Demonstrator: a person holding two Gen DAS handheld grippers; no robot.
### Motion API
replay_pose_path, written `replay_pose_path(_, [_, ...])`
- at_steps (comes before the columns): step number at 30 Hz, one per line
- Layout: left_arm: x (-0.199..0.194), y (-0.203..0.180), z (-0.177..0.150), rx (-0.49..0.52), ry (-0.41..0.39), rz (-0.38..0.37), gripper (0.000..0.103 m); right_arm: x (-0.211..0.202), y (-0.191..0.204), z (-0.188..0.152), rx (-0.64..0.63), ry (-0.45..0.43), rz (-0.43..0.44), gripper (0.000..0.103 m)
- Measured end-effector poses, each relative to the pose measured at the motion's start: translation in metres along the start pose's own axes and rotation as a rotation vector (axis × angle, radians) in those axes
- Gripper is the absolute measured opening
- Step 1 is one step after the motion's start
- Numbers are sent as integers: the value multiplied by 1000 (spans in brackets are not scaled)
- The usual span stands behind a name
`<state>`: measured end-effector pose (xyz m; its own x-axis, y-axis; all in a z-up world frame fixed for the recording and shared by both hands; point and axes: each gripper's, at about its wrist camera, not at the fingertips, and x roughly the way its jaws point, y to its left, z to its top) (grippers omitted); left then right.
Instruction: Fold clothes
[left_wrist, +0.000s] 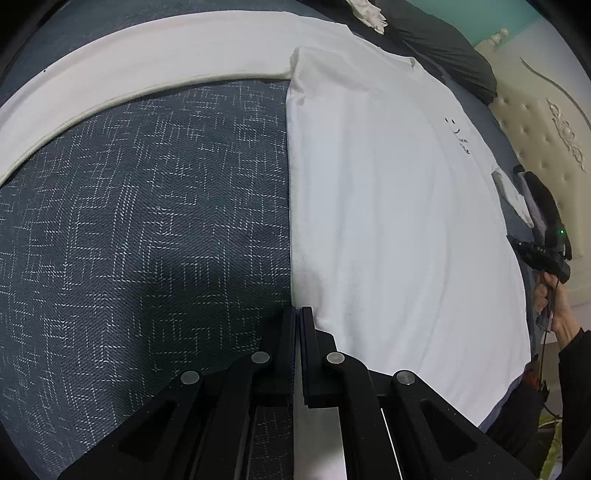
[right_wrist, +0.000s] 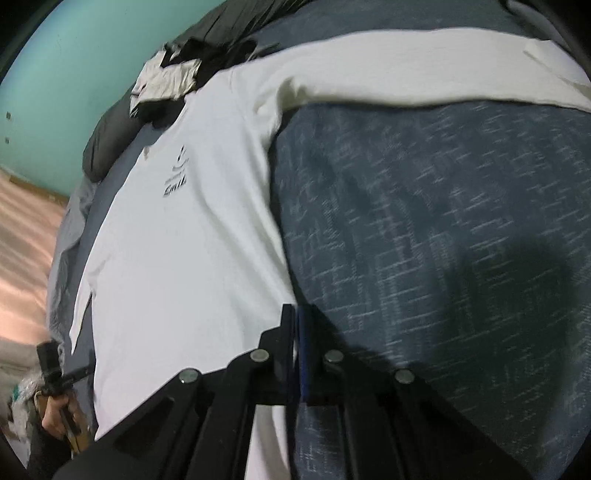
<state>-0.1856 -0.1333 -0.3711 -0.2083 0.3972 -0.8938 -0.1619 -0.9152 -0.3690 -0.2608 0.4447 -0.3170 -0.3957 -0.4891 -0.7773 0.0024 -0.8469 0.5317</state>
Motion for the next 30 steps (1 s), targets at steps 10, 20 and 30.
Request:
replay_pose_path(10, [-1,-5,-3,31,7,14,2,1,7,35,14,-44,57,29])
replay_pose_path(20, [-15,18,-11,13,11,-17,2,39,19,73,-52,-17,-10,12])
replay_pose_path(30, [-19,24,-13,24,16,-19,2,46,18,92,-59,-44,-70,0])
